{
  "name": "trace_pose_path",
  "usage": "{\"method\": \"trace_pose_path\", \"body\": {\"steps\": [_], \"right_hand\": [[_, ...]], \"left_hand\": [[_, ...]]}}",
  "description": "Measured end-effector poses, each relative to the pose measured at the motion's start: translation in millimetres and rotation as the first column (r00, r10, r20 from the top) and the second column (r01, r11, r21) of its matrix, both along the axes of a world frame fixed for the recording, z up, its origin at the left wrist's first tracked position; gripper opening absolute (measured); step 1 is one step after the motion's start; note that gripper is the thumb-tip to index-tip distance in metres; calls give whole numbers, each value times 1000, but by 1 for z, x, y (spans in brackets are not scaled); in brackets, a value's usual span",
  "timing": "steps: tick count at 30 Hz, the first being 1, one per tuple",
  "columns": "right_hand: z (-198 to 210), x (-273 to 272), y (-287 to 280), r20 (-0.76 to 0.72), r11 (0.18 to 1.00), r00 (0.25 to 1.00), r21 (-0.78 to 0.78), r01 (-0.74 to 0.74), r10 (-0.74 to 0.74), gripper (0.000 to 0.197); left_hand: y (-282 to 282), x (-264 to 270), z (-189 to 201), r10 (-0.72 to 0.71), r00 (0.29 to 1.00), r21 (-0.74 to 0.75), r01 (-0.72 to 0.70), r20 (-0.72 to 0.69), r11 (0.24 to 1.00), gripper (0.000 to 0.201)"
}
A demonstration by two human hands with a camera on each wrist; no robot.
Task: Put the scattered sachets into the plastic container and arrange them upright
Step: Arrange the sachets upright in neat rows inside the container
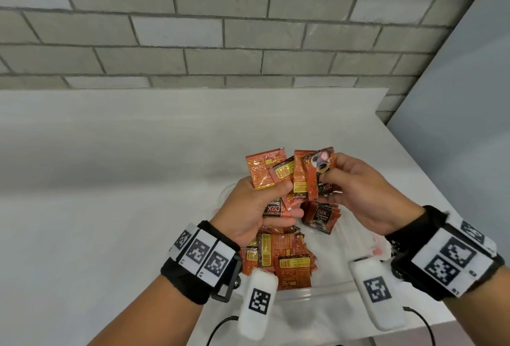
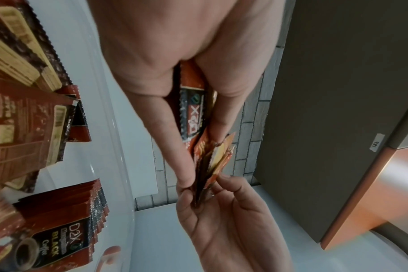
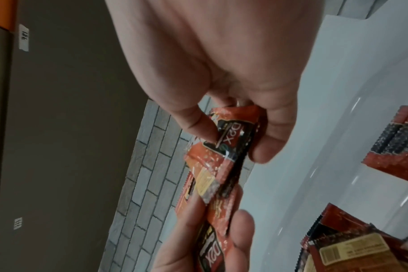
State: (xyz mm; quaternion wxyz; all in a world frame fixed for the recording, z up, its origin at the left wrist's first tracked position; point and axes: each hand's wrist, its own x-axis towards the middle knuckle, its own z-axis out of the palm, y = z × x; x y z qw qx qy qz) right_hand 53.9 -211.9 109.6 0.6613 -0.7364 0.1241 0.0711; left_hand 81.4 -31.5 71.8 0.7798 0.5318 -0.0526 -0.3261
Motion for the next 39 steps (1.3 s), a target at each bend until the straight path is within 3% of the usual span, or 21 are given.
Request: {"method": "trace_pose_path", "body": {"steps": [8,13,19,22,26,32,37,39], "right_hand": [[-1,3,-10,6,999,1000,50,14,-14,25],[-1,3,-13,-14,979,999,197,45,-43,23],[-7,0,-7,-41,983,999,186,-9,17,18],[-7,-1,-8,-24,984,999,173,34,-30,15],[-7,-3,-14,-2,974,995,201,101,-103,16],[-9,-9,-11,-38,965,996,248,88,-81,17],[-10,-10,-9,-50,965,996,247,86,-76,17],[-8,-10,-10,-33,955,992,268,126,-122,14]], "left_hand": [[4,4,6,-32,986,-141,9,-162,990,26],[3,3,3,-9,1000,-31,8,-28,999,17],[-1,-1,0,-22,999,62,20,44,998,23],[-3,-2,3,-18,1000,-11,17,-14,1000,16],[-3,-1,4,17,991,-150,-36,-130,988,24],[-13,-2,-3,82,993,-9,-82,80,997,20],[-18,-3,-1,78,994,24,-80,82,997,18],[-18,-2,0,73,994,91,-81,82,993,31]]}}
